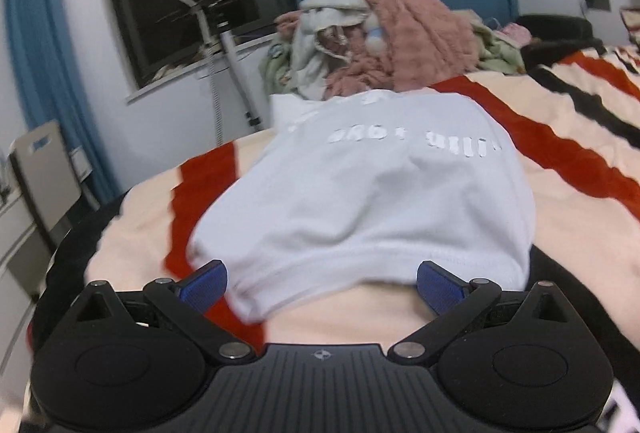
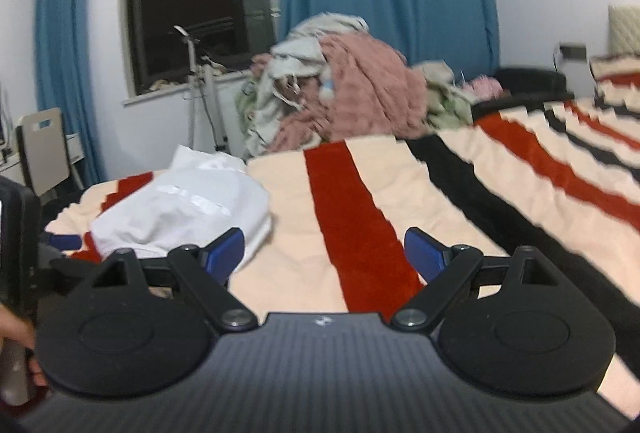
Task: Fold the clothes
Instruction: 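Grasp the white T-shirt edge with the left gripper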
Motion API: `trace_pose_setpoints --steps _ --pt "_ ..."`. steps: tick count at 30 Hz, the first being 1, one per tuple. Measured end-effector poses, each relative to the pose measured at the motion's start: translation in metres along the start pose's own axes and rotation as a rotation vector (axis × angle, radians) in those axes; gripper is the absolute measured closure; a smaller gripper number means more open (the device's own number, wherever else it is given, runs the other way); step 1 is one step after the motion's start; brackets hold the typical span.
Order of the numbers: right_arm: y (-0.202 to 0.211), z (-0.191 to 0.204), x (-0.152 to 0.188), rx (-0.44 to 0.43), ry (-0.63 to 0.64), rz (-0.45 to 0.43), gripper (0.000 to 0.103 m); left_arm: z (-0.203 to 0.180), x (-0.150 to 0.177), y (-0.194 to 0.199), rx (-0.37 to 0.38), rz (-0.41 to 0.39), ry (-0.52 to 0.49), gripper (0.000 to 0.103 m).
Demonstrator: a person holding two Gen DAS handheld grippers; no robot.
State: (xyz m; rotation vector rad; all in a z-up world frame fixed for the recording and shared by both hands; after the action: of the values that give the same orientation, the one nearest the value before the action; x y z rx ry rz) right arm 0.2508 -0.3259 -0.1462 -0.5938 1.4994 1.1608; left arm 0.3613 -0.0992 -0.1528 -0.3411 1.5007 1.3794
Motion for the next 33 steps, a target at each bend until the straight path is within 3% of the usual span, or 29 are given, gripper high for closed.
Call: trace_pose_setpoints --steps 7,10,13,15,17,22,27,33 --pt "-0.029 0.011 0.01 0.007 0.012 0.03 0.015 0.006 -0.015 -0.057 0.034 0.06 -0.036 0.006" --pt "-0.032 0.013 0.011 0.008 0.019 0.022 0.015 0.011 -0.021 -0.063 0.045 0.051 -0.029 0.013" --pt "-0.034 0.013 0.011 0.011 0.02 0.019 0.015 0.014 -0.03 -0.065 0.062 0.038 -0.024 0.046" --pt "-0.036 0.013 0.012 0.013 0.021 0.016 0.015 0.012 -0.037 -0.061 0.074 0.041 -0.016 0.079" --pt "-0.035 0.012 0.011 0.016 0.019 0.011 0.015 0.01 -0.046 -0.048 0.065 0.027 -0.001 0.092" --pt "-0.022 0.008 0.006 0.017 0.027 -0.042 0.015 -0.005 -0.065 0.013 0.083 -0.059 -0.017 0.095" --pt "-0.009 0.004 0.004 0.0 0.035 -0.085 0.015 -0.024 -0.063 0.097 0.137 -0.139 0.019 0.095" --pt "0.009 -0.004 -0.003 0.002 0.035 -0.105 0.015 -0.051 -0.029 0.19 0.184 -0.205 0.037 0.095"
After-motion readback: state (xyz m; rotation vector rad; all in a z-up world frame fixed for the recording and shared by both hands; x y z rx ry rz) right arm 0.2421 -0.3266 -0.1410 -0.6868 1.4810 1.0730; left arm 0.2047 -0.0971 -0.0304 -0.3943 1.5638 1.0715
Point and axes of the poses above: each gripper's, at about its wrist camera, not at the fingertips, and y roughly against the way its jaws point, z to its left, x to its underside, the point moved 6 cm from there along -y, roughly the way its jaws point, and after that the axes turned 14 degrees about x, right-handed, at the moved point
